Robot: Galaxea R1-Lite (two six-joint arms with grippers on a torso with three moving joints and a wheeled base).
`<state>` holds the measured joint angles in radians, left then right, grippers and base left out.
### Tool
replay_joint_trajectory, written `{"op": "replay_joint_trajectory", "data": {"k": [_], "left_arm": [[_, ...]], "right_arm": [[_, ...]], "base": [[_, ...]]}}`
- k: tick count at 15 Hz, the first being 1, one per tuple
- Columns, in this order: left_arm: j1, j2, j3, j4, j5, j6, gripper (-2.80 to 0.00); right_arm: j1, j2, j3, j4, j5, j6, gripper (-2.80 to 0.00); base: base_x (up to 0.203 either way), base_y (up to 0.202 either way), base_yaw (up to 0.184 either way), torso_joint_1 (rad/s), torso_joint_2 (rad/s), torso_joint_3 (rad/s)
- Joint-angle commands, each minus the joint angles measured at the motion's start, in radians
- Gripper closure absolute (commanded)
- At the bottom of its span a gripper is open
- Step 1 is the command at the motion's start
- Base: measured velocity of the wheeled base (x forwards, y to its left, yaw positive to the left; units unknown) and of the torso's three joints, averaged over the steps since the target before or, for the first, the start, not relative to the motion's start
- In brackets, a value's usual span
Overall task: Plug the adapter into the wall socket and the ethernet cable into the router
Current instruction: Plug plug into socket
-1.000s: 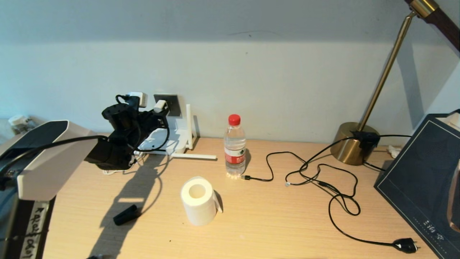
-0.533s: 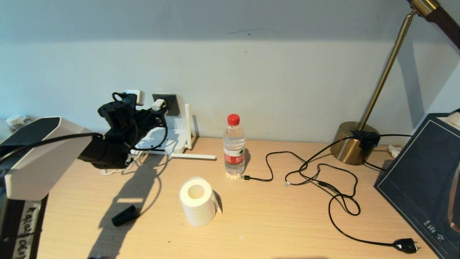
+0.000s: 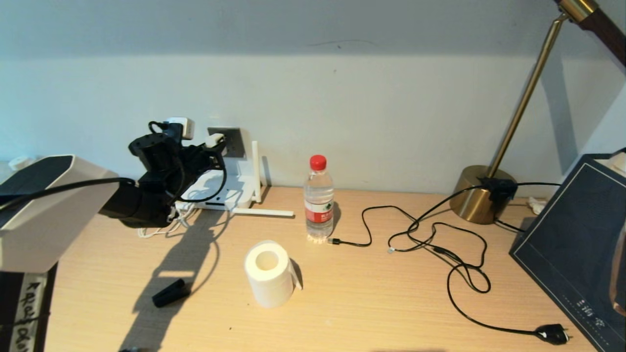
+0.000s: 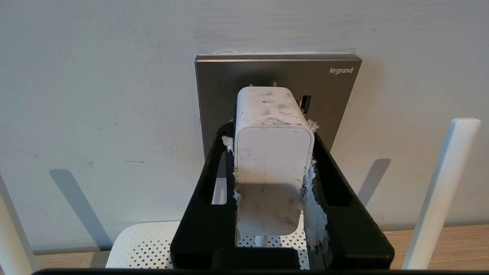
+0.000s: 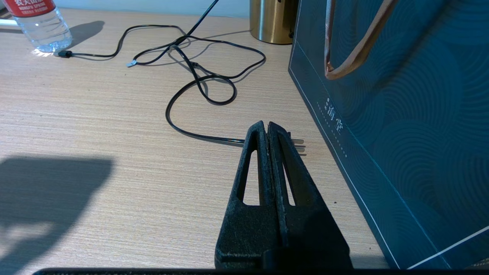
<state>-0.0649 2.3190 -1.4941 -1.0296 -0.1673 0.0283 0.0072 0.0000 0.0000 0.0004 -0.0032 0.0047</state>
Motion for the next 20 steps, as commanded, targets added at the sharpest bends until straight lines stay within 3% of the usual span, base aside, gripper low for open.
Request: {"op": "replay_joint_trajectory", "data": {"k": [1, 11, 15, 20], "left_arm": [[-0.003, 0.023, 0.004, -0.009, 0.000, 0.001, 0.00], [-0.029, 0.083, -0.012, -0.023, 0.012, 0.024, 0.00], [-0.050, 0.088, -0.014, -0.026, 0.046, 0.024, 0.00], [-0.019, 0.079, -0.012, -0.026, 0.046, 0.024, 0.00]], "right_arm": [[0.000, 0.002, 0.000, 0.000, 0.000, 0.000, 0.00], [0.000, 0.002, 0.000, 0.000, 0.000, 0.000, 0.00], [0.000, 0.000, 0.000, 0.000, 0.000, 0.000, 0.00], [0.000, 0.002, 0.000, 0.000, 0.000, 0.000, 0.00]], "base": [[0.000, 0.000, 0.000, 0.000, 0.00, 0.000], [0.000, 0.000, 0.000, 0.000, 0.00, 0.000], [0.000, 0.000, 0.000, 0.000, 0.00, 0.000], [0.000, 0.000, 0.000, 0.000, 0.00, 0.000]]}}
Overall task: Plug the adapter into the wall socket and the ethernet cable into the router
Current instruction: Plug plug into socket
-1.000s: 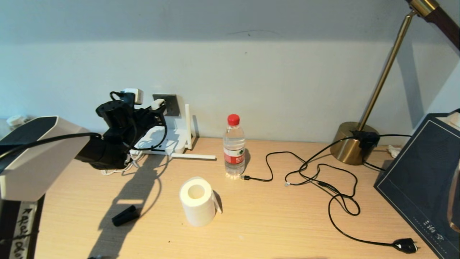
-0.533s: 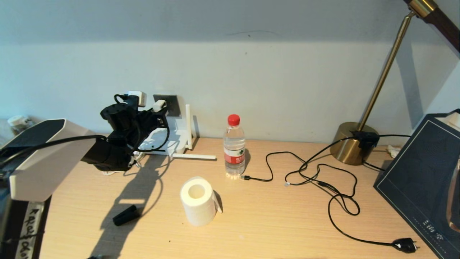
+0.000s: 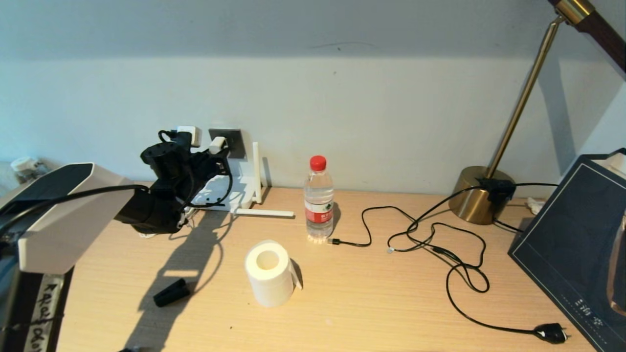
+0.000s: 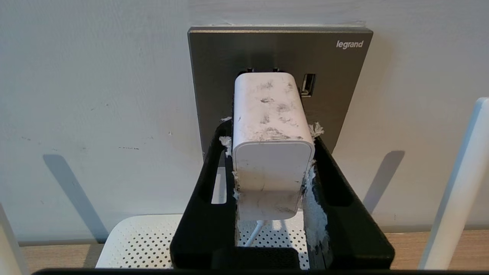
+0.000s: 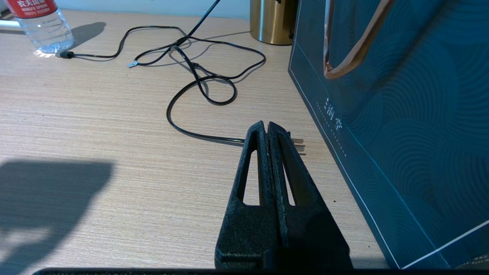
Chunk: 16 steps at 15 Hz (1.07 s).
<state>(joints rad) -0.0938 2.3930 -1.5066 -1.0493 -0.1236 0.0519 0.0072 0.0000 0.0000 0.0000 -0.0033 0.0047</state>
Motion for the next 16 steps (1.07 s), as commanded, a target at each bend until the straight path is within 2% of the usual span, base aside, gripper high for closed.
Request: {"op": "replay_joint_trajectory", "data": {"k": [1, 6, 13, 16], "left_arm": [[0.009, -0.001, 0.008, -0.011, 0.001, 0.000, 0.00], [0.023, -0.012, 0.012, -0.028, -0.006, 0.005, 0.00], [0.058, -0.012, 0.012, -0.041, -0.090, 0.043, 0.00], [0.063, -0.032, 0.050, -0.041, -0.093, 0.043, 0.00]], "right_arm": [[0.000, 0.002, 0.000, 0.000, 0.000, 0.000, 0.00], [0.000, 0.000, 0.000, 0.000, 0.000, 0.000, 0.00], [0.000, 0.001, 0.000, 0.000, 0.000, 0.000, 0.00], [0.000, 0.002, 0.000, 0.000, 0.000, 0.000, 0.00]], "base": [[0.000, 0.000, 0.000, 0.000, 0.00, 0.000], [0.000, 0.000, 0.000, 0.000, 0.00, 0.000], [0.000, 0.000, 0.000, 0.000, 0.00, 0.000], [0.000, 0.000, 0.000, 0.000, 0.00, 0.000]]}}
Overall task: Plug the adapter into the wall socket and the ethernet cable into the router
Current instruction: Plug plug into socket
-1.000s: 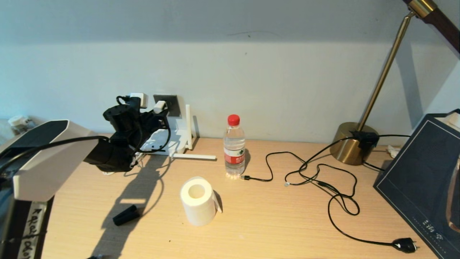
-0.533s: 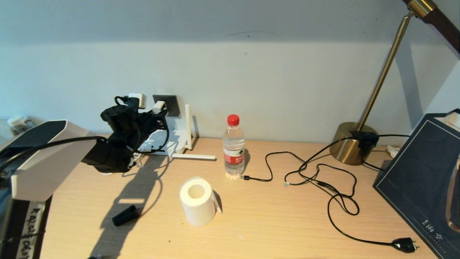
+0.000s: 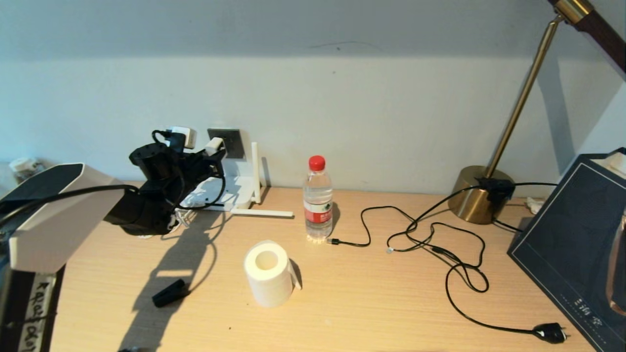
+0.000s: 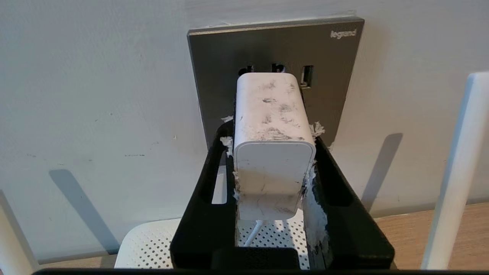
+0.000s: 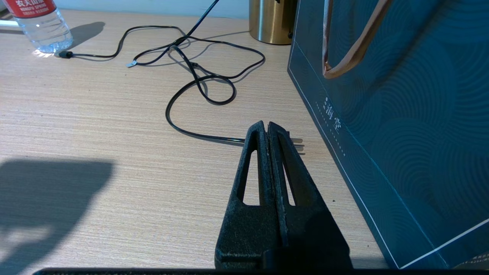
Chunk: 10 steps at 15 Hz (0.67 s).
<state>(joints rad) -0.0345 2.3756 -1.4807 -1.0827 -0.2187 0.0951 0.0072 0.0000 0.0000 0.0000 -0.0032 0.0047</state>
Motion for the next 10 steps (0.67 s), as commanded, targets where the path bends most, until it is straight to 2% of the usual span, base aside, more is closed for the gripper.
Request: {"op": "replay_joint_trajectory", "data": {"k": [1, 3, 10], "left_arm": [[0.002, -0.031, 0.060, -0.009, 0.001, 0.001, 0.00], [-0.007, -0.044, 0.093, -0.037, 0.001, 0.002, 0.00], [-0.004, -0.044, 0.096, -0.044, 0.002, 0.002, 0.00]], "right_arm": [[0.000, 0.002, 0.000, 0.000, 0.000, 0.000, 0.00], [0.000, 0.002, 0.000, 0.000, 0.000, 0.000, 0.00], [0.000, 0.002, 0.000, 0.000, 0.000, 0.000, 0.00]], "base": [[0.000, 0.000, 0.000, 0.000, 0.00, 0.000], [0.000, 0.000, 0.000, 0.000, 0.00, 0.000], [0.000, 0.000, 0.000, 0.000, 0.00, 0.000]]}}
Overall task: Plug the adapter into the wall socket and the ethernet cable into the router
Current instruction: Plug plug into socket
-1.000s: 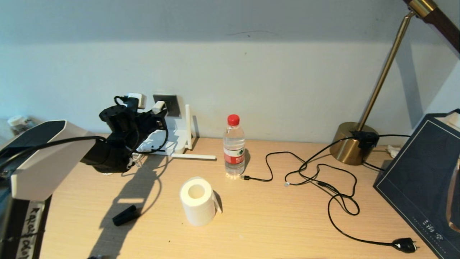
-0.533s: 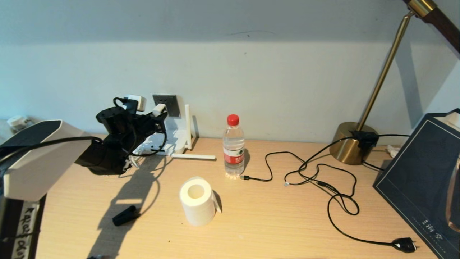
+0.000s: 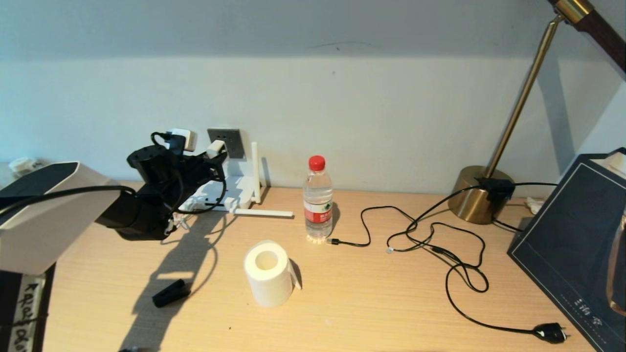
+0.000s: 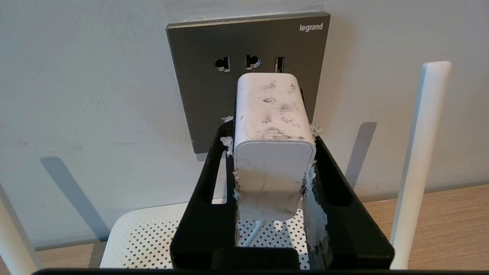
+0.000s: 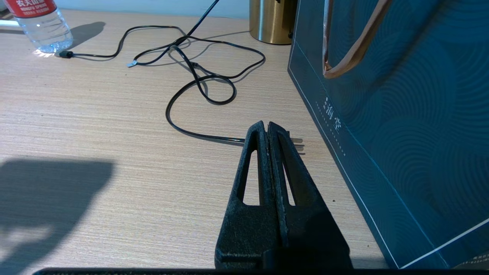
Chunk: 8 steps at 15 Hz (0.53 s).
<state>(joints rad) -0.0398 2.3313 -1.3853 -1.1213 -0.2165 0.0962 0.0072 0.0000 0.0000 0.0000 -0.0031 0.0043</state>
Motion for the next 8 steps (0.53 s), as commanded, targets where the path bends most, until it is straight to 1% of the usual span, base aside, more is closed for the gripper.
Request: {"op": "replay_joint_trajectory", "data": {"k": [1, 8], "left_arm": [[0.001, 0.002, 0.000, -0.005, 0.002, 0.000, 0.00], [0.008, 0.024, -0.041, 0.018, 0.006, -0.001, 0.00]], "right_arm": [[0.000, 0.000, 0.000, 0.000, 0.000, -0.001, 0.00], [0.000, 0.002, 0.000, 0.000, 0.000, 0.000, 0.00]], "base": [[0.000, 0.000, 0.000, 0.000, 0.00, 0.000], [0.000, 0.000, 0.000, 0.000, 0.00, 0.000]]}}
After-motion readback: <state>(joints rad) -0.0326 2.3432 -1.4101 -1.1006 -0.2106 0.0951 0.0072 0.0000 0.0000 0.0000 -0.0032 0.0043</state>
